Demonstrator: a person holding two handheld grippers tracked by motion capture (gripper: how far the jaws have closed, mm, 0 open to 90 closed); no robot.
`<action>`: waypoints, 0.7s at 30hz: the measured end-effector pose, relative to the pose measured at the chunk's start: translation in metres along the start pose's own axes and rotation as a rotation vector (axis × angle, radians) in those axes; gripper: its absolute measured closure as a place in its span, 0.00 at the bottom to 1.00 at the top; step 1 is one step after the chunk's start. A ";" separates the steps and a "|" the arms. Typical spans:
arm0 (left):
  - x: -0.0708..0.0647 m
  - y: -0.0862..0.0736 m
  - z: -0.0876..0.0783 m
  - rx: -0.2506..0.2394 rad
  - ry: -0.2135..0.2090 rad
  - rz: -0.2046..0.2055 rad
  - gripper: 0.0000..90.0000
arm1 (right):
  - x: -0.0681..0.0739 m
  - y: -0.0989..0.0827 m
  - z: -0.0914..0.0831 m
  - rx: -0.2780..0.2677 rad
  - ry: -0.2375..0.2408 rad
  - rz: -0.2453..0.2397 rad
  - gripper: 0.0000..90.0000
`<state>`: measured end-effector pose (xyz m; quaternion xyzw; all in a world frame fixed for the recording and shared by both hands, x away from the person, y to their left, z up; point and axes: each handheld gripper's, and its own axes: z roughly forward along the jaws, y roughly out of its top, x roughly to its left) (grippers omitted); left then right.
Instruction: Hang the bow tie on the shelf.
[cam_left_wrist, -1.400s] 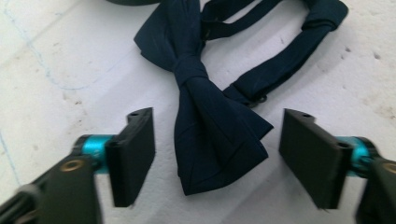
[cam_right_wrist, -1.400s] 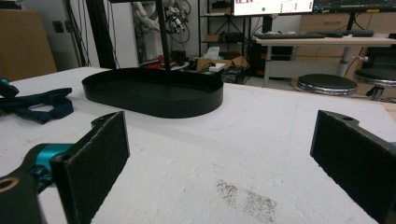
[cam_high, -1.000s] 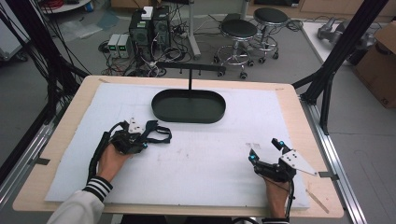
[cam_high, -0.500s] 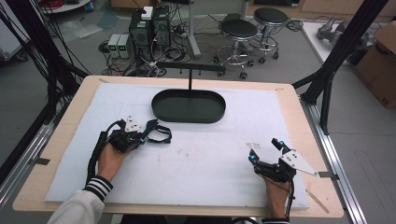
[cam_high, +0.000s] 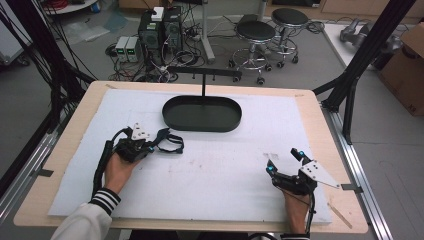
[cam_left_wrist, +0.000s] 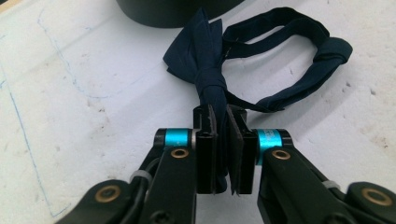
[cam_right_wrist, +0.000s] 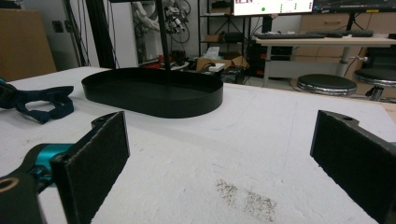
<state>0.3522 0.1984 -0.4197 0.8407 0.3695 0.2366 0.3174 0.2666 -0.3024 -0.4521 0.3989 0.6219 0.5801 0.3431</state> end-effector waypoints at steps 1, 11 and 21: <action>0.000 0.000 -0.001 -0.007 0.000 -0.006 0.93 | 0.000 0.000 0.000 0.000 0.000 0.000 0.04; 0.001 0.007 -0.010 -0.084 -0.016 -0.011 0.94 | 0.000 0.000 0.000 0.004 -0.004 -0.001 0.04; -0.003 0.033 -0.023 -0.155 -0.037 0.075 0.94 | 0.001 0.000 0.000 0.003 -0.005 0.003 0.04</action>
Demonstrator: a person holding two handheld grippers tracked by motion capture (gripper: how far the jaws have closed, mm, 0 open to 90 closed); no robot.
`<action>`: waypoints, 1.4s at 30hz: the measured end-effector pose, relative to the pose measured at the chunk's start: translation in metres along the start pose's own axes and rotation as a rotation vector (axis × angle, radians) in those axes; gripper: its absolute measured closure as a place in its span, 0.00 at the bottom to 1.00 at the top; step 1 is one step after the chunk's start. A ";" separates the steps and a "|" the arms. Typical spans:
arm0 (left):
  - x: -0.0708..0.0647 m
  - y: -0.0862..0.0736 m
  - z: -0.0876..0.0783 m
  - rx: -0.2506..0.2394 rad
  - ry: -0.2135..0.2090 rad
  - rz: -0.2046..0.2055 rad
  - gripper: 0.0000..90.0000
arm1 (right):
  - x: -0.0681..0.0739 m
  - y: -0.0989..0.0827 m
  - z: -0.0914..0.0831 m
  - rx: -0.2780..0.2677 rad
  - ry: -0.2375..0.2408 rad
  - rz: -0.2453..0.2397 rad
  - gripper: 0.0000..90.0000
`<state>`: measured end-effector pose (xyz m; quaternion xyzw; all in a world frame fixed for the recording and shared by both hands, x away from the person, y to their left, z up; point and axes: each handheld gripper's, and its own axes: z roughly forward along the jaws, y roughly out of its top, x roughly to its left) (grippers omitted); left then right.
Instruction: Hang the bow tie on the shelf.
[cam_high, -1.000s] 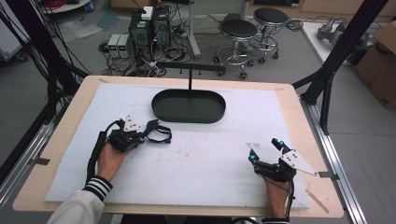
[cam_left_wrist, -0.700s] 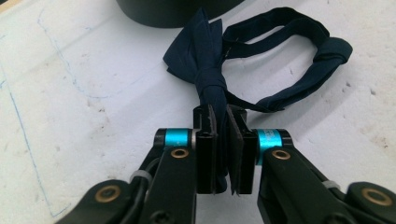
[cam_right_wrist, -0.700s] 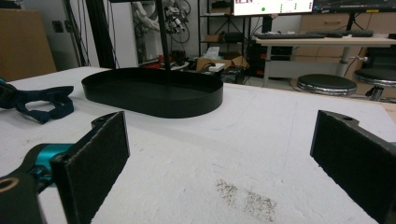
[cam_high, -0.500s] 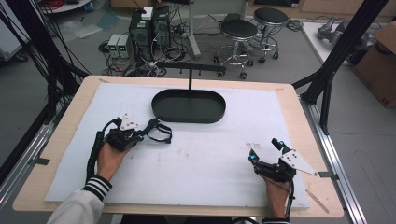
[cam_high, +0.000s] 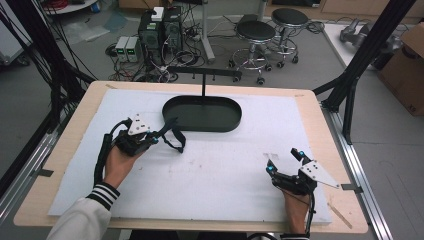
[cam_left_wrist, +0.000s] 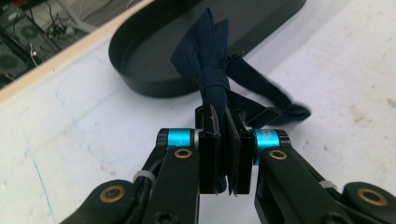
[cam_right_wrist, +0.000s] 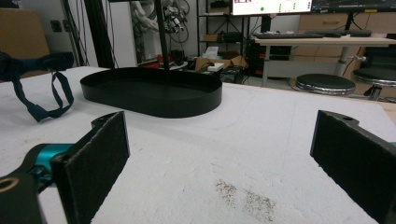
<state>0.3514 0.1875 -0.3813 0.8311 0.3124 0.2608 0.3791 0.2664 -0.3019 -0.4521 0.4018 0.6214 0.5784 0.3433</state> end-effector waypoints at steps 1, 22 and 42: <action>0.000 0.000 0.000 0.000 0.000 0.000 0.94 | 0.000 0.000 0.000 0.000 0.000 0.000 0.04; 0.001 0.042 -0.005 -0.131 -0.026 0.064 0.94 | 0.000 0.000 0.000 0.002 -0.002 0.002 0.04; 0.006 0.087 0.005 -0.209 -0.032 0.074 0.94 | 0.000 0.000 0.000 0.002 -0.001 0.004 0.04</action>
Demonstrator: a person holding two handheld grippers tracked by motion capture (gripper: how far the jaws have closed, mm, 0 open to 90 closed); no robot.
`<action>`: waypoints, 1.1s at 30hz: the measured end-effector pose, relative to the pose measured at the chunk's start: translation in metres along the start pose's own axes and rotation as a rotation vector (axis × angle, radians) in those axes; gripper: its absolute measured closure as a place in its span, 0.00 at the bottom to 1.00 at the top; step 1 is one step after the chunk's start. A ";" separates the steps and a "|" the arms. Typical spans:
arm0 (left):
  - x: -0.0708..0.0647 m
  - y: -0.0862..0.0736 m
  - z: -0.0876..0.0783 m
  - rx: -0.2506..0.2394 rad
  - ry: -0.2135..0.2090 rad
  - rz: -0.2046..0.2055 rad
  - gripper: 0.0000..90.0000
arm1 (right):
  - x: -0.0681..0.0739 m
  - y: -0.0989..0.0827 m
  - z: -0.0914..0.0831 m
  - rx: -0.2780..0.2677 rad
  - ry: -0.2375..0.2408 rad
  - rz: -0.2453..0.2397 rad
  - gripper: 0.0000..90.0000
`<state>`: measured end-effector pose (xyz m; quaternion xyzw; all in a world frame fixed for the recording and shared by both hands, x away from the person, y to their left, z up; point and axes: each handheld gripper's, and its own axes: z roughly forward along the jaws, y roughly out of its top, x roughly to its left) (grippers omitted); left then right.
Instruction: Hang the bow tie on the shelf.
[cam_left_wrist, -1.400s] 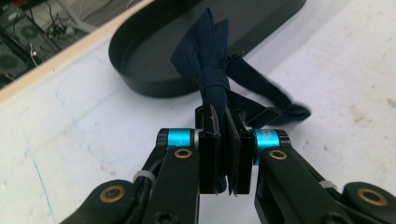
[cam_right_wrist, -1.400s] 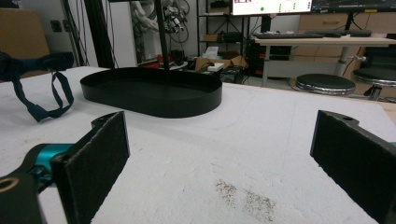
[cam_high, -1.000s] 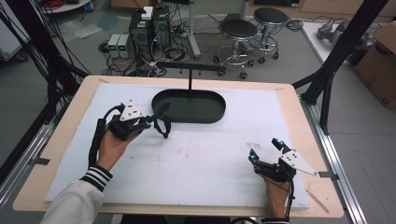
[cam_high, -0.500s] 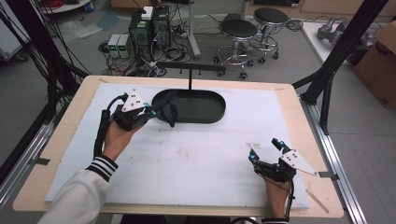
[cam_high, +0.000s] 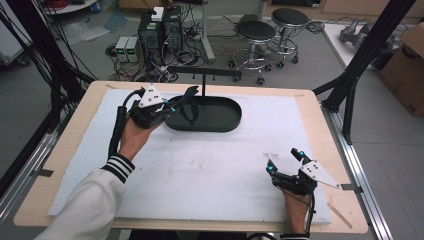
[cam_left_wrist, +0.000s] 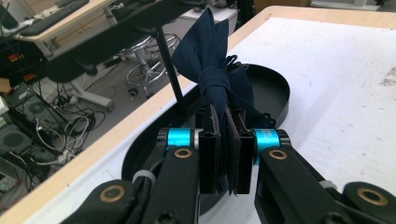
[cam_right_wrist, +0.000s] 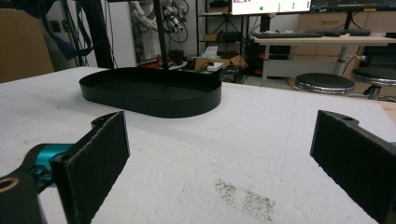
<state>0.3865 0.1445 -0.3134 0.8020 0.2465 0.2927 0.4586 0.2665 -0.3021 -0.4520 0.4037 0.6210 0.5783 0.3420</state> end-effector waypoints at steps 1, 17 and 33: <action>0.001 0.003 0.001 0.002 0.003 0.010 0.94 | 0.000 0.000 0.000 0.000 0.000 0.000 0.04; 0.016 0.038 0.016 -0.030 0.035 0.028 0.94 | -0.001 0.000 0.000 -0.004 0.000 0.003 0.04; 0.038 0.053 0.044 -0.033 0.090 0.062 0.94 | -0.001 0.000 -0.001 -0.011 -0.003 0.009 0.04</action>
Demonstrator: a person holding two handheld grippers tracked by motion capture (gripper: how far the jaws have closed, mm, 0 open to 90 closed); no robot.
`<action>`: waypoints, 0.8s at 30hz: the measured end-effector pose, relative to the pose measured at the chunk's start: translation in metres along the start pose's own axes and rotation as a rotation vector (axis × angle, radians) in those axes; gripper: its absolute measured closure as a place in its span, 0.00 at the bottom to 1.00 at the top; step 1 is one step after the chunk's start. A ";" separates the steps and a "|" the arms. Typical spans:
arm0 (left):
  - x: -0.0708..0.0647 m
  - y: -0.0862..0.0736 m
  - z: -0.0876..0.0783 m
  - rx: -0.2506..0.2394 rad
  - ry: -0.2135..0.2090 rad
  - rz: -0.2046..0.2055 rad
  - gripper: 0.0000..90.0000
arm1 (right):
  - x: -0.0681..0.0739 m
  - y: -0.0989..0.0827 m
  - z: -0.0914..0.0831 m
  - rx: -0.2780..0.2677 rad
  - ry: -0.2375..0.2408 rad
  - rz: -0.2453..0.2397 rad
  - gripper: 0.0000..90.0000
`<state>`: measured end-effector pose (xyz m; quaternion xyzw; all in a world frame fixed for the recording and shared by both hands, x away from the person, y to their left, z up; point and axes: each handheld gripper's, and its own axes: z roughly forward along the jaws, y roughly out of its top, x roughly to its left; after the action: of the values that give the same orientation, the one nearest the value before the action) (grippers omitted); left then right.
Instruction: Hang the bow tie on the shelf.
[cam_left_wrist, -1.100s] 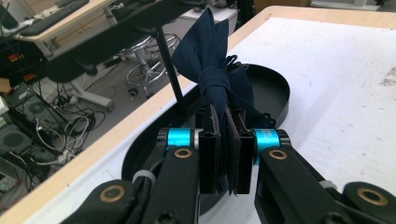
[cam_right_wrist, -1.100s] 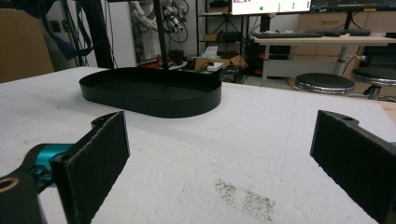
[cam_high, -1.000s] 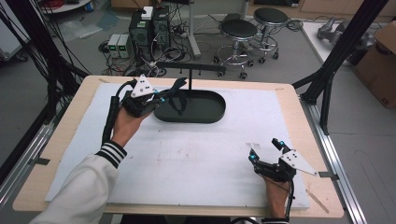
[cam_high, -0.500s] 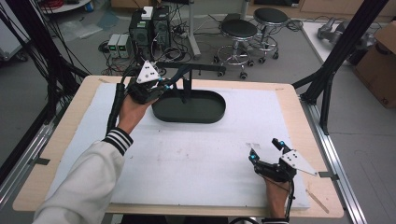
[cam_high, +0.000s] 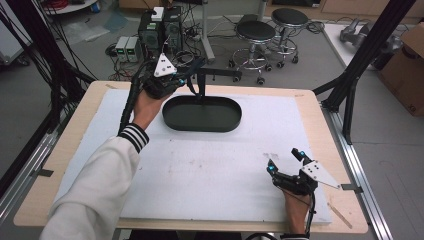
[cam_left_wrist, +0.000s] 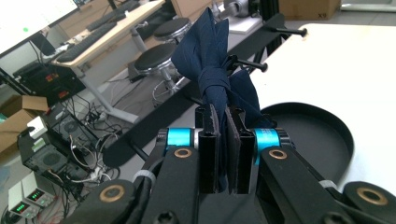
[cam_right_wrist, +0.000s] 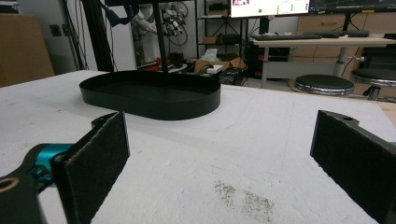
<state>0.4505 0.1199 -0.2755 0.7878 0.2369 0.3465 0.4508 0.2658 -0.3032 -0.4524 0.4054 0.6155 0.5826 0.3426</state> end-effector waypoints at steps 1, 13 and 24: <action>0.001 0.000 0.002 0.000 -0.001 0.000 0.94 | 0.000 0.000 0.000 -0.003 0.000 -0.005 0.04; 0.009 0.003 0.019 0.008 0.016 0.043 0.94 | -0.001 0.000 0.000 -0.006 -0.004 0.007 0.04; 0.021 -0.004 0.023 0.012 0.047 0.042 0.94 | -0.001 0.000 0.000 -0.007 -0.004 0.018 0.04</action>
<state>0.4810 0.1242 -0.2803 0.7869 0.2329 0.3730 0.4329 0.2660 -0.3045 -0.4525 0.4110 0.6092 0.5870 0.3397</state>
